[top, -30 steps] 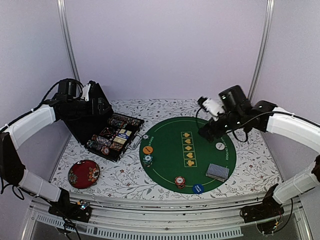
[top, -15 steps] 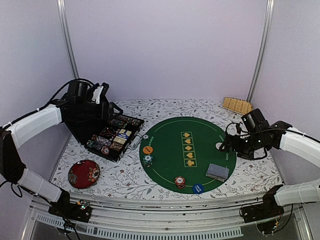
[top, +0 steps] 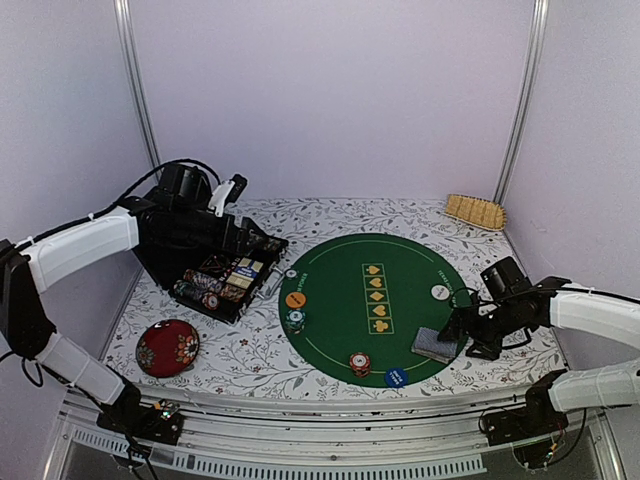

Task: Distribute texas hold em gaming equipment
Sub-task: Pick up the poker card from the face-down deck piles.

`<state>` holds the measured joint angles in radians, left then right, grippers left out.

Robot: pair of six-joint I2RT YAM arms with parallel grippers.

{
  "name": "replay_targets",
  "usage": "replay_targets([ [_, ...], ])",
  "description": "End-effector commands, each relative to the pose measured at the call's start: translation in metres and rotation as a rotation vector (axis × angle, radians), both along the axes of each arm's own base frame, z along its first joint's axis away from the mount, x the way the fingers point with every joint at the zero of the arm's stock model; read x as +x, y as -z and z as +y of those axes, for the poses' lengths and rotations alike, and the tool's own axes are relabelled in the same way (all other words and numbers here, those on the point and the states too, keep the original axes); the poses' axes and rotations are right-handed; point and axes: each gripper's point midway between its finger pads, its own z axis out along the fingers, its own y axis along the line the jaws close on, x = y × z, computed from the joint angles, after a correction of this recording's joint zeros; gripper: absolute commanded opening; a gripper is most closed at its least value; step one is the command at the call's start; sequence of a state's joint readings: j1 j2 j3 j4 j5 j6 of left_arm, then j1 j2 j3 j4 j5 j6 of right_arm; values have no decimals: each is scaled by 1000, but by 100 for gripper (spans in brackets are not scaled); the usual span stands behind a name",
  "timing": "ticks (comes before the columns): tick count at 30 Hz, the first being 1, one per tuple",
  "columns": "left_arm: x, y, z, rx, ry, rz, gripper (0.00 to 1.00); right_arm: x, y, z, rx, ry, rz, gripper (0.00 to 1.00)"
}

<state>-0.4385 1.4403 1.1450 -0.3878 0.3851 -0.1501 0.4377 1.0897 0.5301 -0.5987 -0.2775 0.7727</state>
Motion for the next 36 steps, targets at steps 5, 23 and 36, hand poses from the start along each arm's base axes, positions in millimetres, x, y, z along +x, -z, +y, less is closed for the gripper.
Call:
replay_targets([
  [5,5,5,3,38,-4,-1,98,6,15,8,30,-11,7,77],
  [23,7,11,5,68,-8,5,98,-7,31,-9,-62,-12,55,36],
  [36,7,13,6,77,-11,8,98,-11,26,-17,-96,2,64,3],
])
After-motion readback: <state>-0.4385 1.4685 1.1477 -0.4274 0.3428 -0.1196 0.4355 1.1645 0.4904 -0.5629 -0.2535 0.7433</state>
